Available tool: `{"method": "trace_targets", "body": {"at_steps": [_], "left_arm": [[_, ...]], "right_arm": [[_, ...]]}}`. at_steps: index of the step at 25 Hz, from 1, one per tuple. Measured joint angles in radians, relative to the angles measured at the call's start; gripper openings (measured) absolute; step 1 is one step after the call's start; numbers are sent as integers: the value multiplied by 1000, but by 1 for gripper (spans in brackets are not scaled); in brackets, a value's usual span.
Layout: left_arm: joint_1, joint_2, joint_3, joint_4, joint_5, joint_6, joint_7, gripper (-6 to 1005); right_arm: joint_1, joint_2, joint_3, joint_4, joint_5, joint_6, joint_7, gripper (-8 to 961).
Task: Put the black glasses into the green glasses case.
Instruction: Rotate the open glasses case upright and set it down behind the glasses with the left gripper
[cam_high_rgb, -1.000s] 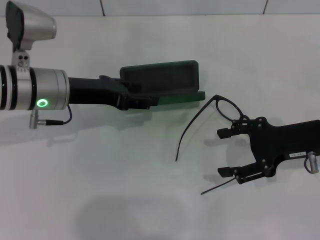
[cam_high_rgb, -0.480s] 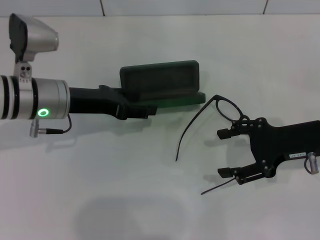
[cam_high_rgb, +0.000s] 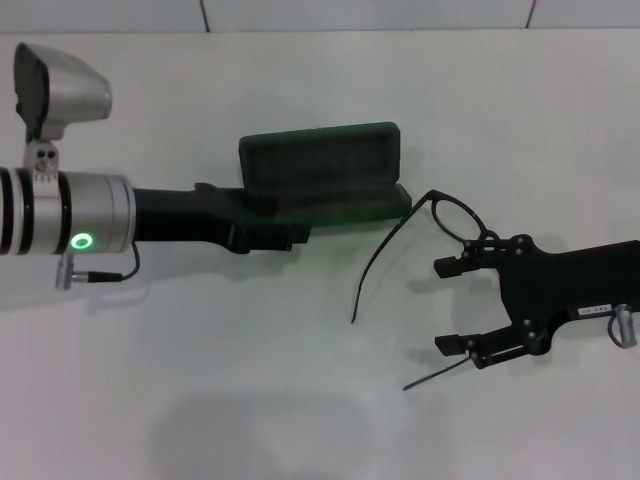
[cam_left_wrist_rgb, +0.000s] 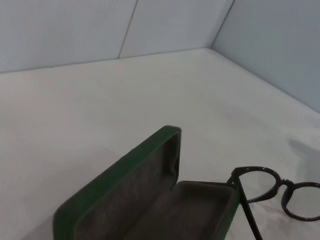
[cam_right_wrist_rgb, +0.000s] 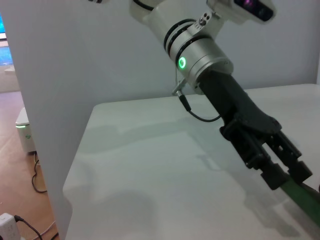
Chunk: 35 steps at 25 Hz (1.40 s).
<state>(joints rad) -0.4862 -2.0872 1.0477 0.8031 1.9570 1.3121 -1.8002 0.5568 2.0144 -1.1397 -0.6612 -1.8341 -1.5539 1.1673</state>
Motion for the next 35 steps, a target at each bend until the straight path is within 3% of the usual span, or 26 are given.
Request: {"method": "trace_targets", "body": {"at_steps": [16, 28, 35], "left_arm": [[14, -1, 0, -84, -41, -5, 106, 715], [23, 4, -57, -107, -76, 45, 196, 713], [51, 38, -57, -78, -64, 153, 380, 715]], "right_arm": [[0, 1, 0, 0, 0, 2, 0, 858], [0, 1, 0, 0, 2, 1, 1, 857], [-3, -5, 14, -21, 5, -4, 100, 858]]}}
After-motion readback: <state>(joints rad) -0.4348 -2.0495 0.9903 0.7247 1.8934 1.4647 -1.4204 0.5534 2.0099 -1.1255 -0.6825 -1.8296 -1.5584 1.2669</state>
